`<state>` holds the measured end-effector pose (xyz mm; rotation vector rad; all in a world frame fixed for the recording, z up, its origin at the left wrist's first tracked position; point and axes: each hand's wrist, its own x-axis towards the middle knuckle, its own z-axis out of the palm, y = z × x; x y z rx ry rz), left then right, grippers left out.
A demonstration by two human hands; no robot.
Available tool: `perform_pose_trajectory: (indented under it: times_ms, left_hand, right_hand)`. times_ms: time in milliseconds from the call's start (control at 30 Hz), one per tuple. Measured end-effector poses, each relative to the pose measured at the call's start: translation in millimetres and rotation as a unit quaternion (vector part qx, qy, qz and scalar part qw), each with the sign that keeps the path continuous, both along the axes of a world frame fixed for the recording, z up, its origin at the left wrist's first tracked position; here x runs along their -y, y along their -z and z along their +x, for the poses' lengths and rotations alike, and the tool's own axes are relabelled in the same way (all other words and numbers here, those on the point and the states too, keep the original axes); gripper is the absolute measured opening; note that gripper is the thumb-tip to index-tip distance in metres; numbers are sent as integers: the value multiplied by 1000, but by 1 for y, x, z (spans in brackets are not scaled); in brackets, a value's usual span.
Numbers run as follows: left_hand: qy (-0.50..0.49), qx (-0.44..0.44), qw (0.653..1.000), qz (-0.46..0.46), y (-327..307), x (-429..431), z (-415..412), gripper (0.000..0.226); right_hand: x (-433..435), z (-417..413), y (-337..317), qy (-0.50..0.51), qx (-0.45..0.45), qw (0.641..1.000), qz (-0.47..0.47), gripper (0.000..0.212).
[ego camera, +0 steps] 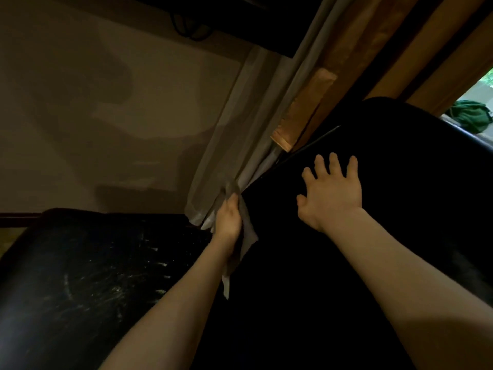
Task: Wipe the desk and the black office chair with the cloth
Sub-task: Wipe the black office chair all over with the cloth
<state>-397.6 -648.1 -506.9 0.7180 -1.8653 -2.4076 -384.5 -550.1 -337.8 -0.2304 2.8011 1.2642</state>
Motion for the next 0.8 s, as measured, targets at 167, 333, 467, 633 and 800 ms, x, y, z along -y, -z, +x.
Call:
perform_pose_trajectory:
  times_ms: [167,333,467,633,800]
  left_hand:
    - [86,-128,981,-121,-53,-16,-26,44]
    - [101,-132,963,-214,-27,-26,-24,51]
    - [107,-108,970,-191,-25,-27,-17,52]
    - [128,-80,976,-159,-2,-26,14,52]
    - [156,-96,975,-126,13,-26,40,50]
  right_hand:
    - [0,-2,2,-4,-15,1000,-2,65]
    - [-3,-4,5,-4,-9,1000,-11,66]
    - [-7,-4,4,-11,-17,1000,-13,66]
    - [-9,-2,6,-12,-17,1000,-17,66]
    - [-9,-7,4,-12,-11,1000,-21,67]
